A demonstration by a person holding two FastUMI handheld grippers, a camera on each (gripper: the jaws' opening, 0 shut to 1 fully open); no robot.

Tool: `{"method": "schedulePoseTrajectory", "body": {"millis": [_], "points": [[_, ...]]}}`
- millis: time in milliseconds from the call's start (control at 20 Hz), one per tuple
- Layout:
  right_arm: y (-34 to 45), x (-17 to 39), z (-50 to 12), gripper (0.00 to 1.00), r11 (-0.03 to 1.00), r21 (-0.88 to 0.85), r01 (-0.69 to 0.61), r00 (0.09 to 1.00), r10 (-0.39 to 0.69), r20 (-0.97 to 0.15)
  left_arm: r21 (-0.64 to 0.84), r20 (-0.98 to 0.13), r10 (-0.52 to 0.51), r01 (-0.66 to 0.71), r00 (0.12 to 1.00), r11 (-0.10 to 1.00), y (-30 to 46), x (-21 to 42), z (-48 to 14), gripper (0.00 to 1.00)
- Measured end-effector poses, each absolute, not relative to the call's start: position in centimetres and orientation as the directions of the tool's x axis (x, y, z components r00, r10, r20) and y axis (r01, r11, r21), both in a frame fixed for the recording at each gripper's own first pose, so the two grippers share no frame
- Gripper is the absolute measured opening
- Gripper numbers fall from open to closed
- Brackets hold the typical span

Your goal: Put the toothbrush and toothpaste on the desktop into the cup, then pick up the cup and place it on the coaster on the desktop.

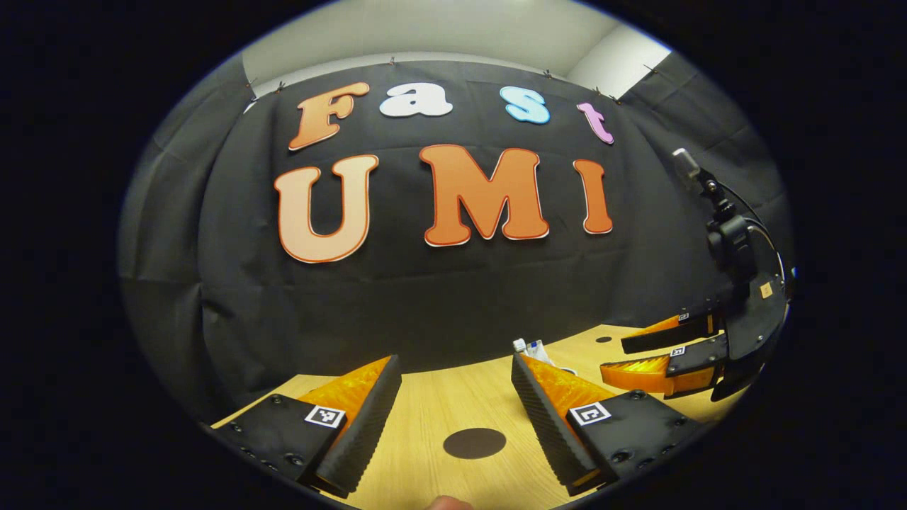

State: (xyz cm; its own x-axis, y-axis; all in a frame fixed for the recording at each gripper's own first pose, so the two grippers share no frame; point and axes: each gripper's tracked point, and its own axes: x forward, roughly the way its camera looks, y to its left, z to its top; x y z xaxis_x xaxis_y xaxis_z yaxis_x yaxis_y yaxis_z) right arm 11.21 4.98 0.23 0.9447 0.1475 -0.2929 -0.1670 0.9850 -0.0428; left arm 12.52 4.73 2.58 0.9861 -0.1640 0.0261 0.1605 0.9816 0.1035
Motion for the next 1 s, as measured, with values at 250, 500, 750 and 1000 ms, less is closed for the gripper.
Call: {"method": "schedulePoseTrajectory", "body": {"millis": [250,500,750,1000], "points": [[5.7,12.6,-1.7,0.75,0.99,0.003,-0.144,0.904,0.133,-0.405,0.096,0.015,-0.115,0.113,0.993,0.989,7.0,11.6,1.5,1.0],[5.7,13.9,-3.6,0.75,0.991,0.017,-0.129,0.842,0.119,-0.526,0.07,-0.017,-0.084,0.085,0.996,0.994,8.7,11.4,0.0,1.0],[6.6,13.7,-6.1,0.75,0.989,0.089,-0.117,0.739,0.147,-0.657,0.049,-0.026,-0.08,0.082,0.996,0.995,9.5,10.9,-0.8,0.99],[5.8,14.6,-8.6,0.79,0.994,0.092,-0.056,0.667,0.106,-0.738,0.002,-0.047,-0.06,0.06,0.997,0.998,10.8,10.6,-1.8,1.0]]}}
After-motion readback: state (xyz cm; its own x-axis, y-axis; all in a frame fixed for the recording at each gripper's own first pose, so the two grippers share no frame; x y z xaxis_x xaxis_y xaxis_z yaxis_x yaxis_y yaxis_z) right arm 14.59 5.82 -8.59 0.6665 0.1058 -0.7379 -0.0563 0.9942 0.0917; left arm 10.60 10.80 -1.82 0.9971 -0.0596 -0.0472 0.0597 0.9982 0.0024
